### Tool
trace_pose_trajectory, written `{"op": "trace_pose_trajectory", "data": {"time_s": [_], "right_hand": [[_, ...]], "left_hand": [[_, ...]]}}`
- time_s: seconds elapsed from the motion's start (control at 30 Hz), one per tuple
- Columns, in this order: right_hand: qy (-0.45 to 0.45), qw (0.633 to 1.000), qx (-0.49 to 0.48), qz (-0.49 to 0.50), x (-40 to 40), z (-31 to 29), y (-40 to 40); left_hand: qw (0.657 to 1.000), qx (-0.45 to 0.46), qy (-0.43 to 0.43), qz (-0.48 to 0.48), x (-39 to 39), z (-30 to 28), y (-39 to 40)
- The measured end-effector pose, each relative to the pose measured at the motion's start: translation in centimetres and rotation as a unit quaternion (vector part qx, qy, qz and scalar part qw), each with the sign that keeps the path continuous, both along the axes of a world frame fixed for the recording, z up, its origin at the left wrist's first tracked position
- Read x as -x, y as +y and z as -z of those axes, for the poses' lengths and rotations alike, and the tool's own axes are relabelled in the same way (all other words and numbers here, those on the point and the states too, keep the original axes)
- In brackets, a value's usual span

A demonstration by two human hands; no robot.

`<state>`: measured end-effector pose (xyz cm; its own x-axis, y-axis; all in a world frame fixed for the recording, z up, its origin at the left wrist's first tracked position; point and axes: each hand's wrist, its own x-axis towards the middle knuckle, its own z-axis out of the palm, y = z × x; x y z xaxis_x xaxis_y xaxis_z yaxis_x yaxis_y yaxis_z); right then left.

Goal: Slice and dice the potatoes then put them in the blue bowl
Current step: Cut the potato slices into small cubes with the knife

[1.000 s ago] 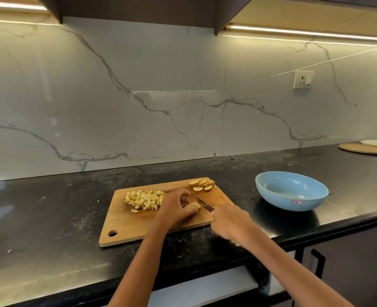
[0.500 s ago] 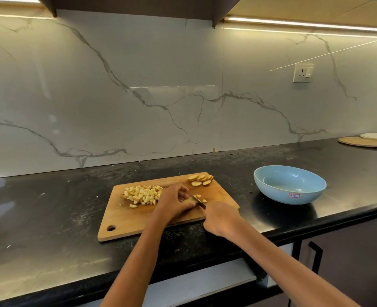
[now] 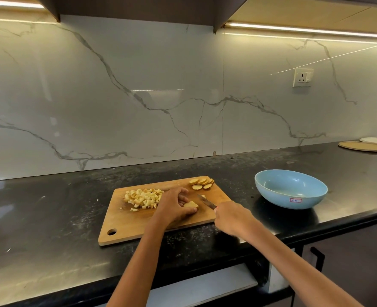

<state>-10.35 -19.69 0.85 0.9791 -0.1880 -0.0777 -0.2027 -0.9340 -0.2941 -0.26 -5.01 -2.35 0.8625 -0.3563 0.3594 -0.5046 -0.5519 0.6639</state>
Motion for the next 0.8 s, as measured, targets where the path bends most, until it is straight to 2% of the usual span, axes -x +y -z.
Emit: {"op": "trace_pose_trajectory", "data": {"time_s": [0.37,0.57,0.8], "right_hand": [[0.013,0.999,0.009,-0.043,-0.1,-0.2,1.4],[0.056,0.996,-0.04,-0.048,-0.6,-1.1,2.1],[0.017,0.999,0.024,-0.043,0.4,1.2,1.8]], "left_hand": [[1.0,-0.001,-0.003,-0.012,0.3,-0.2,0.2],[1.0,-0.006,0.003,-0.008,0.0,-0.2,0.1],[1.0,-0.004,0.0,-0.013,0.3,-0.2,0.2]]}}
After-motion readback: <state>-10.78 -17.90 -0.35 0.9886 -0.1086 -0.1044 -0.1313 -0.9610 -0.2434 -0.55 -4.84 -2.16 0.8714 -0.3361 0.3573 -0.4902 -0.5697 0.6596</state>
